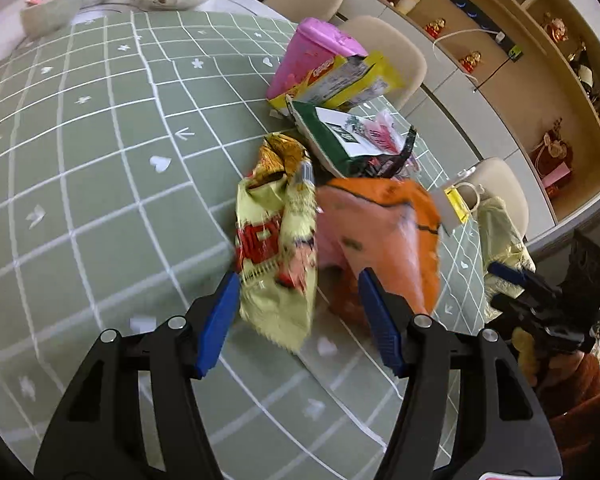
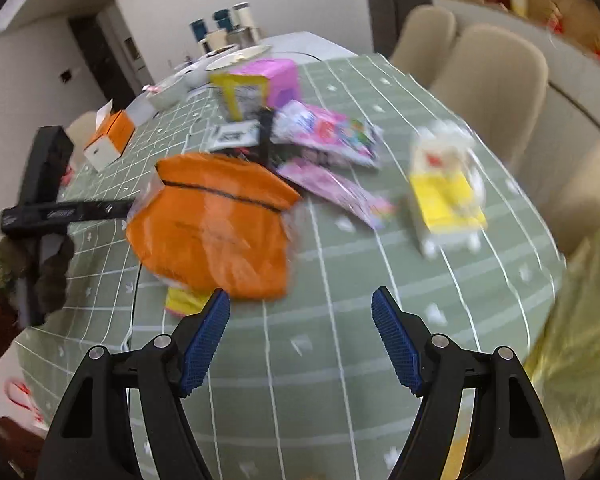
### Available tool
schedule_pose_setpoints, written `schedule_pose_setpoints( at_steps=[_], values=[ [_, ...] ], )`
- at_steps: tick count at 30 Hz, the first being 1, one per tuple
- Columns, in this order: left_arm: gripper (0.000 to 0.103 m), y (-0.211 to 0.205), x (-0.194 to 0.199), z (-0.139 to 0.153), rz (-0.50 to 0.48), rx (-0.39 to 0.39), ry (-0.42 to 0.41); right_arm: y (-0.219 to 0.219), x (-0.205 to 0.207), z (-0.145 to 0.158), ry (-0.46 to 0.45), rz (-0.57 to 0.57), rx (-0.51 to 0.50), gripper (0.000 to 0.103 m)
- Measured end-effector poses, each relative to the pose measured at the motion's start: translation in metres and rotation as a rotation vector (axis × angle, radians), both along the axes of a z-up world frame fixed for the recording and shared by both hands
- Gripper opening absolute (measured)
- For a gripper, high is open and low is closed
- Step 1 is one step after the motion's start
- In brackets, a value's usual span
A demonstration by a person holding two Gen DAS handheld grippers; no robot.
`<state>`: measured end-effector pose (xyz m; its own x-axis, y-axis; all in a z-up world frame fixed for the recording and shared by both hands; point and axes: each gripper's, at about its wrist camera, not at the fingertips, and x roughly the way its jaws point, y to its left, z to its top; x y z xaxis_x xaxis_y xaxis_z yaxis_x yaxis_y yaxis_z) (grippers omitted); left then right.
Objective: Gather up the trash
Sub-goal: 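Grasp the orange plastic bag with the right gripper and lift it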
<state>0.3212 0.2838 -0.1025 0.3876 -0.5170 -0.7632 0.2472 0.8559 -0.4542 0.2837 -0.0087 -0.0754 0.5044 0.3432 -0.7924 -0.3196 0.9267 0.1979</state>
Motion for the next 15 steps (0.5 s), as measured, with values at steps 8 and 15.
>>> schedule_pose_setpoints(
  at_steps=[8,15],
  values=[
    [0.059,0.016,-0.047,0.029,0.16,0.052,-0.046,0.077,0.069,0.023,-0.175,0.335,-0.103,0.07],
    [0.059,0.034,-0.083,0.046,0.225,0.078,-0.064,0.095,0.095,-0.019,0.014,0.459,-0.068,0.062]
  ],
)
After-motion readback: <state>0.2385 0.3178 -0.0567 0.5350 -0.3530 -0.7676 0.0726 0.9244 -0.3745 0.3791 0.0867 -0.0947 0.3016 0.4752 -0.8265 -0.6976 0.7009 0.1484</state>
